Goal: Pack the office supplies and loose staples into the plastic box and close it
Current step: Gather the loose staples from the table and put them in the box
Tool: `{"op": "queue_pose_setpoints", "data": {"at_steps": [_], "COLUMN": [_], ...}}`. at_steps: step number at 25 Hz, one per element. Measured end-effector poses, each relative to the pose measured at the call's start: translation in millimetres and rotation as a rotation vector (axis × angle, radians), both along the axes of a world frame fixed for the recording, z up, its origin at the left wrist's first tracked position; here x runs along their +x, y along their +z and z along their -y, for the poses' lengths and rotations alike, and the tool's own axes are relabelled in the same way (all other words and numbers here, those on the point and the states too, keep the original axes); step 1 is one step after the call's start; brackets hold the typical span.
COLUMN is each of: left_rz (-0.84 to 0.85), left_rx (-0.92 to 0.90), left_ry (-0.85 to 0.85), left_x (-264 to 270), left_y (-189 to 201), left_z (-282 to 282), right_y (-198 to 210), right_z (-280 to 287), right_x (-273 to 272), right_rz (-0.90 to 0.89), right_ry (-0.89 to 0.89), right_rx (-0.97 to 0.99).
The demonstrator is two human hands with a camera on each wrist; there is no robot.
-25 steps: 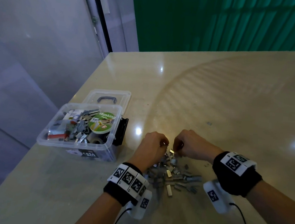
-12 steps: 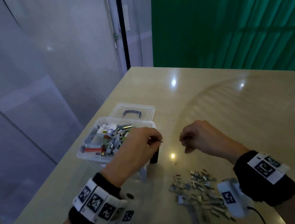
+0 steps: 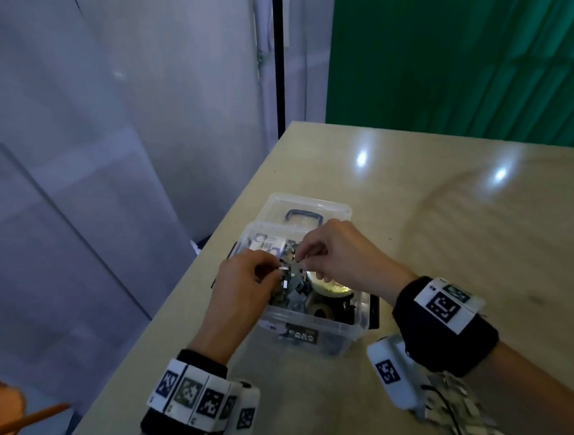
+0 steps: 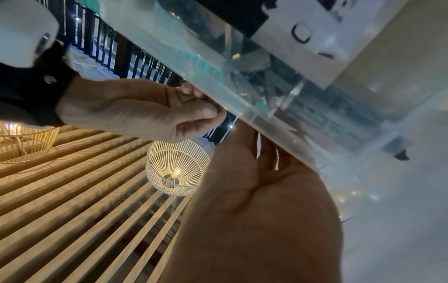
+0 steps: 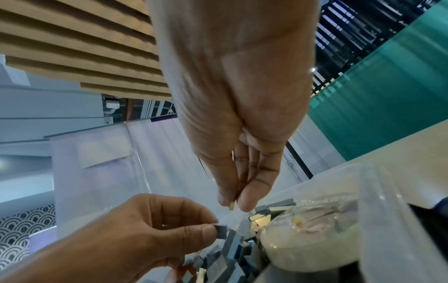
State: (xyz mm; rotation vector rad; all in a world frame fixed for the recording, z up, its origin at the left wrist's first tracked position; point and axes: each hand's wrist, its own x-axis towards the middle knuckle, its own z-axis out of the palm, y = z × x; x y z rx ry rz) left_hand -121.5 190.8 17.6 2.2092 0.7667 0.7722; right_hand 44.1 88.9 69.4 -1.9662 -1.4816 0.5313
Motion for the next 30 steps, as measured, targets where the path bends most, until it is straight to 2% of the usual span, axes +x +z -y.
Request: {"op": "queue_pose_setpoints", "data": {"at_steps": [7,17,21,26,30], "left_rz": [-0.028,-0.016,0.060,0.135,0.113], "left_rx": [0.183,0.081,-0.073,-0.067,-0.041], "left_ry": [0.004,-0.001,-0.053,-0.122,-0.250], "left_x": [7,0,-1,11,35], "left_y": [-24,-23,-8,8,12], "left_z": [-11,-13,-9,9,41], "right_y": [-14,-14,-5,1,-1], "right_z": [-29,-12,5,32,62], "right_x": [-5,9,10,12,20], "right_rz": [0.157,0.021,0.035,0.017,0.004], "right_ry": [-0.003,-0.115,-0.105,-0.077,-0.127], "right_rx": [-0.057,-0.051,-0.034,-0.048,-0.074]}}
